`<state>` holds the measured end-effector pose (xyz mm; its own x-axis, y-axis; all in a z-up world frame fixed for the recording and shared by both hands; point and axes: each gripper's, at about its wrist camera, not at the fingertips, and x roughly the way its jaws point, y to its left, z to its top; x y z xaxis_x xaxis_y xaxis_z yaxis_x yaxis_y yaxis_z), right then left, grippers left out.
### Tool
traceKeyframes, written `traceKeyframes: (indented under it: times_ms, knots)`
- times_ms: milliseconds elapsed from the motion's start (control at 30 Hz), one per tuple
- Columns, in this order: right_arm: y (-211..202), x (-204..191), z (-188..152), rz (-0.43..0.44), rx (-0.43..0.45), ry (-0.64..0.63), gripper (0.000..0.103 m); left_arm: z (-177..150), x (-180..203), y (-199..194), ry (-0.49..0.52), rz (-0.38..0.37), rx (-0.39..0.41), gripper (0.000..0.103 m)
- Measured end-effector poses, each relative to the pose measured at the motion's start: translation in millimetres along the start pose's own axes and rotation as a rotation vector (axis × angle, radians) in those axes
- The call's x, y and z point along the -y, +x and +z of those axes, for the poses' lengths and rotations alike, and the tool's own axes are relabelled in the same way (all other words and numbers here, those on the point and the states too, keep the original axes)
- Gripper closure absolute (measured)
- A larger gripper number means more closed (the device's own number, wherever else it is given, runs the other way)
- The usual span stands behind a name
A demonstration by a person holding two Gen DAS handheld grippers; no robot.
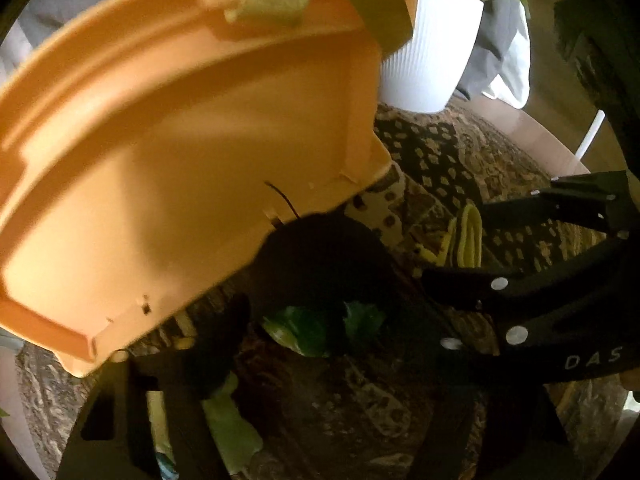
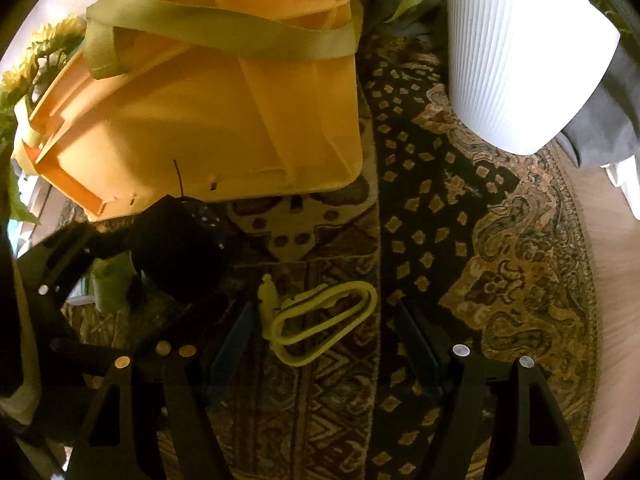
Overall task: Organize soft objects
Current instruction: 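Move the left tool to the black green-eyed ball while the right tool approaches the yellow clip, then grasp the black ball with the left tool while the right tool grasps the yellow clip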
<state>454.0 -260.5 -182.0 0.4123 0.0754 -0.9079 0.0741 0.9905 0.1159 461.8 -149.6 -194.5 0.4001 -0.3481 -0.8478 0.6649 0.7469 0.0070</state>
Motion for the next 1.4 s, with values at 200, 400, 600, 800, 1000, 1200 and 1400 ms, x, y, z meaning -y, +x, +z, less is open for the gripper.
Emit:
traceKeyframes:
  times_ms: [200, 400, 600, 800, 1000, 1200, 1400]
  knots:
    - [2.3, 1.0, -2.9, 0.016, 0.007, -0.013, 0.047, -3.7, 0.8, -2.6, -0.016, -0.008, -0.001, 0.045]
    - [-2.6, 0.4, -5.3, 0.002, 0.032, -0.013, 0.048, -9.3, -1.9, -12.0, -0.088, -0.019, 0.004, 0.045]
    - [-19.9, 2.1, -14.8, 0.001, 0.063, -0.005, 0.048, -15.0, -3.8, -31.6, -0.174, -0.005, 0.03, 0.048]
    - [-39.0, 1.9, -21.7, 0.001, 0.098, 0.002, 0.048, -15.7, -5.2, -40.0, -0.207, -0.019, 0.049, 0.05]
    - [-52.9, -7.5, -22.3, 0.003, 0.126, -0.007, 0.048, -20.4, -6.4, -52.7, -0.228, -0.019, 0.083, 0.051]
    - [-62.5, -12.5, -25.4, 0.01, 0.147, -0.008, 0.048, -23.6, -6.2, -69.4, -0.253, -0.006, 0.12, 0.051]
    - [-78.9, -19.8, -21.6, 0.019, 0.198, -0.01, 0.048, -25.8, -11.8, -102.4, -0.319, 0.016, 0.182, 0.051]
